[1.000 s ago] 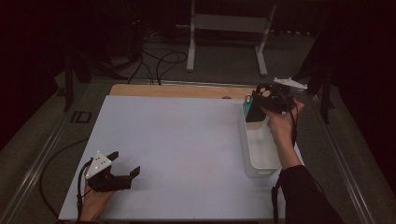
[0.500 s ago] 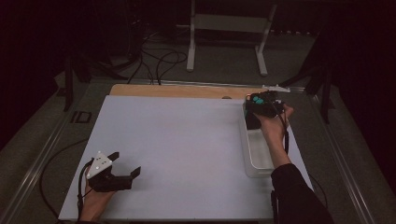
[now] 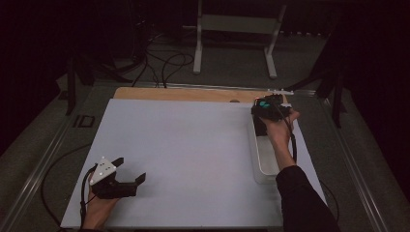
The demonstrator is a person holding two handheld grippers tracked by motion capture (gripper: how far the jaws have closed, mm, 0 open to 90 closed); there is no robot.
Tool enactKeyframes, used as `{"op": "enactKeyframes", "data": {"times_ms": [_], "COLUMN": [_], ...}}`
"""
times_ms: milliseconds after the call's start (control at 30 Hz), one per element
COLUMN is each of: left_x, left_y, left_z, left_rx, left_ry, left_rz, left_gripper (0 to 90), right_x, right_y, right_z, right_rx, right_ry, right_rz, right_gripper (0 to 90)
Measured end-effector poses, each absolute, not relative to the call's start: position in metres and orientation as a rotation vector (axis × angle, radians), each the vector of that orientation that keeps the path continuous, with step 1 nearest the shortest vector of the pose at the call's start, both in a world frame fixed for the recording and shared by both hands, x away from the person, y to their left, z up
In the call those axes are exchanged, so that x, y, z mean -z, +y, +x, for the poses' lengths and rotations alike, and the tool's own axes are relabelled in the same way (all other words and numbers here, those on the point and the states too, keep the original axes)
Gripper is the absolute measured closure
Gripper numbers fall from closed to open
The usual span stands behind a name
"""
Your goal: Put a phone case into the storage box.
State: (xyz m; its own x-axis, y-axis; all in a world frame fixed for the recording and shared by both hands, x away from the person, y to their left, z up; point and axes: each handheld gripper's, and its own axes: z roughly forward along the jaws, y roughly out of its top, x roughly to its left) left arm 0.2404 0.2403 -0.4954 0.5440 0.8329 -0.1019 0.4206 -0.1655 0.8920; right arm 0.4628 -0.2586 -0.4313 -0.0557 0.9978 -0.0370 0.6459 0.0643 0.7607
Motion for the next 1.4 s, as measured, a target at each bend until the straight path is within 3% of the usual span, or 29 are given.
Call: {"op": "enactKeyframes", "data": {"times_ms": [467, 833, 1400], "left_x": [0.494, 0.493, 0.489], "left_y": [0.241, 0.240, 0.236], "left_z": [0.240, 0.239, 0.236], "left_rx": [-0.524, -0.530, -0.524], "left_ry": [1.039, 1.034, 0.999], "left_rz": [1.786, 1.788, 1.783], "left_gripper": [0.1, 0.1, 0.0], "right_x": [0.426, 0.411, 0.416], "right_y": [-0.264, -0.261, -0.250], "right_z": [0.458, 0.430, 0.316], "right_rx": [-0.883, -0.994, -1.218], "right_ry": [1.761, 1.826, 1.973], "right_rz": [1.611, 1.482, 1.191], "right_gripper": [7.7, 7.7, 8.1]}}
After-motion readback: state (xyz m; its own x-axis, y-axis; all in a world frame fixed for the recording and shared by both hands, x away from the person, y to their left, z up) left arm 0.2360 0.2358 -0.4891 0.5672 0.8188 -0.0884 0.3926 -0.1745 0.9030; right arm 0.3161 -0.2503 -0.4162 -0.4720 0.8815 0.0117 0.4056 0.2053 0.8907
